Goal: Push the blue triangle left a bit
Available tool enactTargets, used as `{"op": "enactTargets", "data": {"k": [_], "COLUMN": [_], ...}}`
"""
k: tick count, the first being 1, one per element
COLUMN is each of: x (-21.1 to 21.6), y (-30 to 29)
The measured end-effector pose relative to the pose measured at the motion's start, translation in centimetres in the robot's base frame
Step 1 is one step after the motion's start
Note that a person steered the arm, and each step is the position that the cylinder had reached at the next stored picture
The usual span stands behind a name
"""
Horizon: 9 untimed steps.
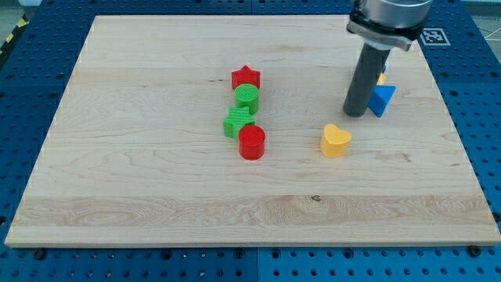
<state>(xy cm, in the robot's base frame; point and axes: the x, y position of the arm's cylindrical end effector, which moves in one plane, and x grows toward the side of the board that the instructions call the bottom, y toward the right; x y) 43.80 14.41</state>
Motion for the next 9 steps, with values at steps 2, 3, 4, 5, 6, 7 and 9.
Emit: {"op": "enactTargets", "data": {"k": [2,3,4,5,6,7,9], "x": [3.3,1.4,-0.7,-1.2,-1.2,-1.3,-1.2], "y": [6.6,8.8,8.1,7.9,7.9,7.1,6.6]}}
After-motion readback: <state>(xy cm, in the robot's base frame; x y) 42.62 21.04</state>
